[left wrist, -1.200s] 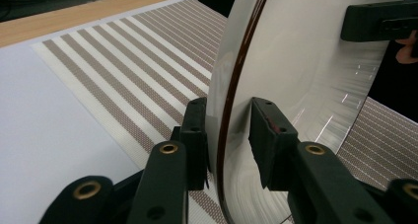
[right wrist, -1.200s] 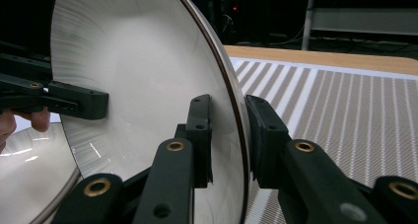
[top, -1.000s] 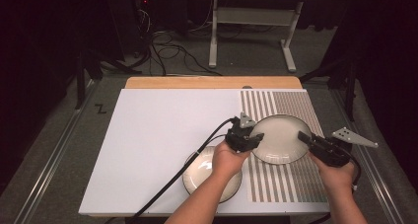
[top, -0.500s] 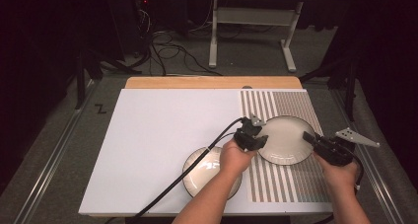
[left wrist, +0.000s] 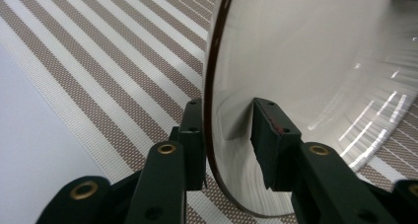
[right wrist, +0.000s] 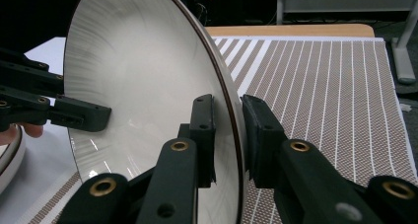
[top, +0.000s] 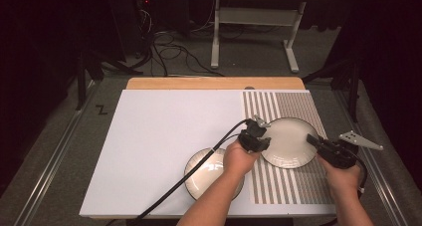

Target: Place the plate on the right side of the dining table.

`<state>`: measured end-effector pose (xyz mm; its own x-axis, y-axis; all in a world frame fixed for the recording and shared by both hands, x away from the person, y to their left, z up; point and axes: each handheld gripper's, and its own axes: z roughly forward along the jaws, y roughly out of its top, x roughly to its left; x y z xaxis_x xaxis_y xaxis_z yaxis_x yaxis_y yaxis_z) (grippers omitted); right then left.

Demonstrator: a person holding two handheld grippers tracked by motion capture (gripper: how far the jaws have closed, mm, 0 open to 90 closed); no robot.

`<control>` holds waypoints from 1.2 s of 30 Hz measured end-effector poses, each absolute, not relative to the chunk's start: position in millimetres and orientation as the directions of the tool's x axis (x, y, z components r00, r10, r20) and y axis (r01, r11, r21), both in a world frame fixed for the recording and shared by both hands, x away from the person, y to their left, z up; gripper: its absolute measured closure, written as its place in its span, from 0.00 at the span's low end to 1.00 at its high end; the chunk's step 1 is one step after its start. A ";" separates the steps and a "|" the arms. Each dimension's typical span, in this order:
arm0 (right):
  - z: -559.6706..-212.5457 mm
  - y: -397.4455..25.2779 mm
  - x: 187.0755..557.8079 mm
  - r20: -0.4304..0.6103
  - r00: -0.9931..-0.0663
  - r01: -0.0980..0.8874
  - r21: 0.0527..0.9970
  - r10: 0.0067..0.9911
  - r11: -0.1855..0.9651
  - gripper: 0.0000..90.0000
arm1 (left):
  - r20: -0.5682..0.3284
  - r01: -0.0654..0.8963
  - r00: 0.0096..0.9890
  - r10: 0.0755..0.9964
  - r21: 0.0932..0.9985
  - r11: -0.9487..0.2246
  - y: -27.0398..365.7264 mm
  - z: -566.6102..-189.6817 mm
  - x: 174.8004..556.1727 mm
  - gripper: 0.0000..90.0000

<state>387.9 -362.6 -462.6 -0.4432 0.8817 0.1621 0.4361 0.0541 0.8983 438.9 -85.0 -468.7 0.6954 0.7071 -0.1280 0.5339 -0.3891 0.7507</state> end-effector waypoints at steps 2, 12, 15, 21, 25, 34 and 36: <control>-463.3 -360.6 388.3 0.150 -0.447 0.436 0.897 0.882 0.069 0.88 | -0.131 0.543 0.686 0.715 0.747 -0.384 -85.0 -470.4 441.0 0.72; -466.5 -361.2 388.2 0.149 -0.441 0.446 0.892 0.885 0.073 0.92 | -0.143 0.540 0.652 0.744 0.777 -0.324 -76.8 -465.9 443.7 0.69; -466.7 -361.2 388.6 0.150 -0.438 0.448 0.891 0.886 0.071 0.92 | -0.144 0.526 0.655 0.742 0.792 -0.311 -73.2 -460.3 441.8 0.67; -465.5 -359.7 389.1 0.138 -0.441 0.444 0.892 0.887 0.082 0.92 | -0.139 0.502 0.659 0.740 0.813 -0.294 -61.6 -452.9 437.5 0.64; -465.6 -359.7 389.1 0.137 -0.438 0.446 0.891 0.889 0.082 0.92 | -0.139 0.495 0.661 0.738 0.819 -0.290 -52.5 -451.5 433.5 0.62; -464.4 -358.0 387.3 0.122 -0.432 0.442 0.892 0.893 0.092 0.92 | -0.142 0.468 0.654 0.743 0.848 -0.249 -27.5 -443.9 420.1 0.55; -464.1 -357.5 386.9 0.121 -0.430 0.442 0.892 0.895 0.092 0.92 | -0.143 0.461 0.654 0.743 0.854 -0.242 -22.2 -442.4 416.5 0.53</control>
